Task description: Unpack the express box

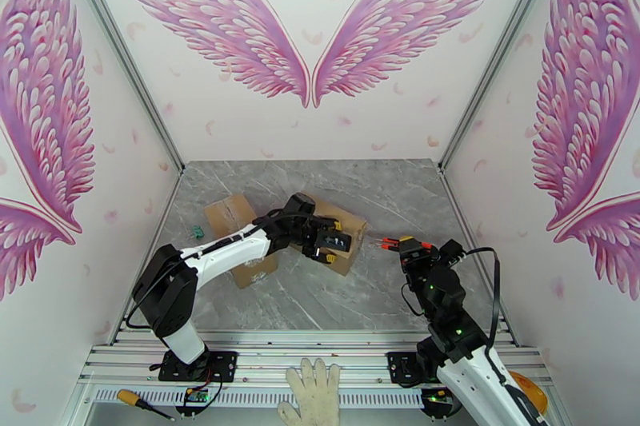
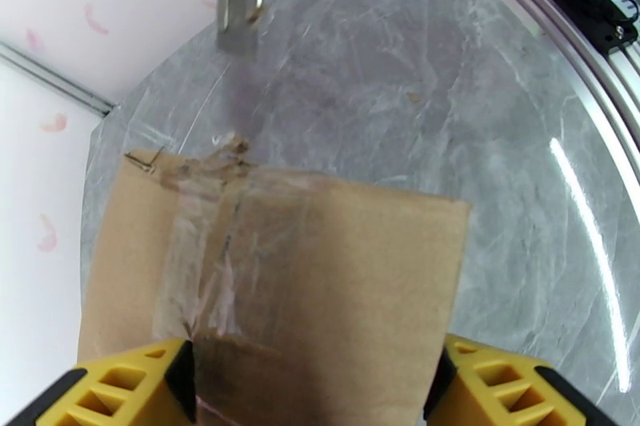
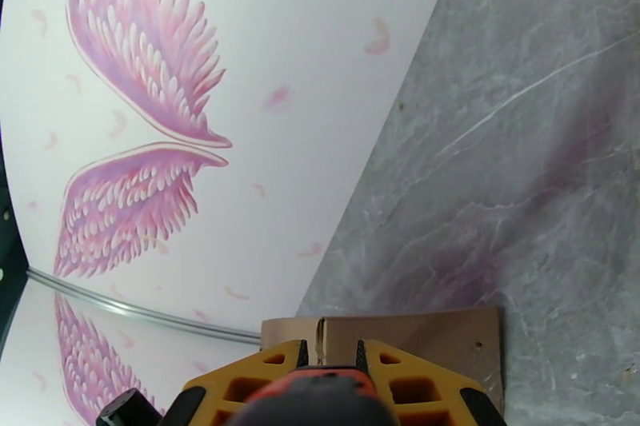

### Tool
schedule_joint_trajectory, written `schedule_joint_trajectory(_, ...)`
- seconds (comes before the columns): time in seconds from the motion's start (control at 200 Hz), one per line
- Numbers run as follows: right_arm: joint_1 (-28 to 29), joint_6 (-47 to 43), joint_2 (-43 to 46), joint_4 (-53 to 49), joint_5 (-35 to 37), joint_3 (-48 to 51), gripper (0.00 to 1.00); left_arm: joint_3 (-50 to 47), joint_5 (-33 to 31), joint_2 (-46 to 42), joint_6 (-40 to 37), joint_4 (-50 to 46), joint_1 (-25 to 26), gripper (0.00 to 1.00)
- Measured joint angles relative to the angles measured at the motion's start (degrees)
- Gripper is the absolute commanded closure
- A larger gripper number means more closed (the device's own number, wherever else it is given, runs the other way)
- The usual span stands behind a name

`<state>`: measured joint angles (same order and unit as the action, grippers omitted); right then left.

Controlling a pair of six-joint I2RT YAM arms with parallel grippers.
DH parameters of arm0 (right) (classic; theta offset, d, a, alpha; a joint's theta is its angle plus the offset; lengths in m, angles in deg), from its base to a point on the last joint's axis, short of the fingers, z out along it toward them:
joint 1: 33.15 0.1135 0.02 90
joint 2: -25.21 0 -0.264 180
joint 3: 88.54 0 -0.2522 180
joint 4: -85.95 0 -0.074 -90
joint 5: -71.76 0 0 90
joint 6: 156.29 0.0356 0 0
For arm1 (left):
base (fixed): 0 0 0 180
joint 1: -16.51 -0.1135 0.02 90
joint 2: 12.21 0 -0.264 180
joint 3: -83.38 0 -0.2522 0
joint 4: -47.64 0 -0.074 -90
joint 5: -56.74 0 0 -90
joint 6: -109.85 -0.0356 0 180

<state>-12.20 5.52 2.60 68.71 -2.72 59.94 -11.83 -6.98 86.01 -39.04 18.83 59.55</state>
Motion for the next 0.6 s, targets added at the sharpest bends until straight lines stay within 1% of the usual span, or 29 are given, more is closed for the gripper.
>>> schedule_joint_trajectory(0.135,0.0,-2.0,-2.1,1.5,0.1,-0.5,1.0,0.1,-0.6,0.0,0.7,0.0,0.0,0.27)
schedule_joint_trajectory(0.415,0.0,-7.0,-15.3,9.6,-3.2,-5.1,1.0,0.1,-0.7,0.0,1.7,0.1,0.9,0.28)
schedule_joint_trajectory(0.6,0.0,-8.5,-19.8,14.4,-5.1,-7.0,1.0,0.2,-0.9,0.0,2.1,2.1,1.2,0.28)
